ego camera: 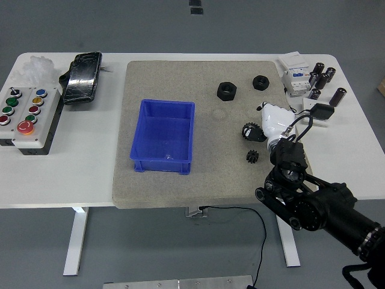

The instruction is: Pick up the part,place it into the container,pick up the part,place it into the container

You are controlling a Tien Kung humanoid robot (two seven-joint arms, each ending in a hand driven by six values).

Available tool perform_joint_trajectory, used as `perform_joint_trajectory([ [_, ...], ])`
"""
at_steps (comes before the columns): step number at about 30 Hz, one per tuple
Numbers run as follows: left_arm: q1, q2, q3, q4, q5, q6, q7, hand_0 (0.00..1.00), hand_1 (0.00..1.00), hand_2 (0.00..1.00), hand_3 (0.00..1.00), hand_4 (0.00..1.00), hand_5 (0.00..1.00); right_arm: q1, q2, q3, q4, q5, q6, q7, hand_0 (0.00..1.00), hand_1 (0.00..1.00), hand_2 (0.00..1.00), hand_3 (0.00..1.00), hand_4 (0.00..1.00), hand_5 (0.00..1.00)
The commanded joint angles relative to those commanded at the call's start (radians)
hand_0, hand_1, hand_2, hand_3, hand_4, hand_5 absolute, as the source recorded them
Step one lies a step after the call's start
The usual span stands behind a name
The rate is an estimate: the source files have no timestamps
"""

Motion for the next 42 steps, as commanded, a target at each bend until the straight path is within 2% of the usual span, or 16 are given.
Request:
perform_joint_trajectory([
  [15, -0.002, 0.000, -0.002, 0.000, 0.005, -0.001, 0.000, 0.618, 0.520, 0.540, 0.624, 0.598, 0.418, 0.020, 0.011, -0.091, -0.049, 0.098, -0.017, 0.000, 0.540, 0.649, 0.711, 0.739, 0.864, 0.428],
  [16, -0.002, 0.000, -0.001, 0.000, 0.005, -0.001, 0.000, 0.618, 0.520, 0.540, 0.624, 0.597, 0.420, 0.021, 0.011, -0.097, -0.051, 0.104, -0.021, 0.000, 0.515, 0.626, 0.618, 0.692, 0.779, 0.358],
  [21, -0.004, 0.000, 0.000, 0.000, 0.005, -0.001, -0.001, 0.618, 0.520, 0.540, 0.624, 0.597, 0.420, 0.023, 0.013, -0.113, -0.066, 0.128, -0.037, 0.000, 0.515, 0.626, 0.618, 0.692, 0.779, 0.358],
  [22, -0.004, 0.000, -0.001, 0.000, 0.005, -0.001, -0.001, 0.618, 0.520, 0.541, 0.624, 0.595, 0.422, 0.023, 0.013, -0.114, -0.069, 0.131, -0.041, 0.000, 0.494, 0.568, 0.464, 0.604, 0.384, 0.167],
  [27, -0.003, 0.000, -0.003, 0.000, 0.008, -0.001, 0.000, 0.618, 0.520, 0.541, 0.624, 0.595, 0.422, 0.023, 0.012, -0.119, -0.081, 0.148, -0.061, 0.000, 0.494, 0.568, 0.464, 0.604, 0.384, 0.167],
  [28, -0.003, 0.000, -0.003, 0.000, 0.008, -0.001, 0.000, 0.618, 0.521, 0.541, 0.624, 0.595, 0.424, 0.023, 0.012, -0.121, -0.082, 0.150, -0.064, 0.000, 0.502, 0.523, 0.341, 0.507, 0.225, 0.058],
  [33, -0.003, -0.001, -0.002, 0.000, 0.007, -0.002, -0.001, 0.618, 0.521, 0.541, 0.624, 0.595, 0.424, 0.022, 0.012, -0.129, -0.084, 0.154, -0.083, 0.000, 0.502, 0.523, 0.341, 0.507, 0.225, 0.058],
  [34, -0.003, -0.001, -0.001, 0.000, 0.006, -0.002, -0.001, 0.618, 0.521, 0.541, 0.625, 0.594, 0.424, 0.022, 0.012, -0.131, -0.083, 0.154, -0.086, 0.000, 0.501, 0.511, 0.313, 0.471, 0.180, 0.055],
  [36, -0.002, -0.001, -0.001, 0.000, 0.006, -0.002, -0.001, 0.618, 0.521, 0.541, 0.625, 0.594, 0.424, 0.022, 0.011, -0.133, -0.073, 0.147, -0.094, 0.000, 0.501, 0.511, 0.313, 0.471, 0.180, 0.055],
  [42, -0.002, -0.002, 0.000, 0.000, 0.004, -0.001, 0.000, 0.618, 0.522, 0.541, 0.625, 0.594, 0.424, 0.026, -0.003, -0.145, 0.015, 0.094, -0.104, 0.000, 0.496, 0.504, 0.303, 0.463, 0.174, 0.064],
])
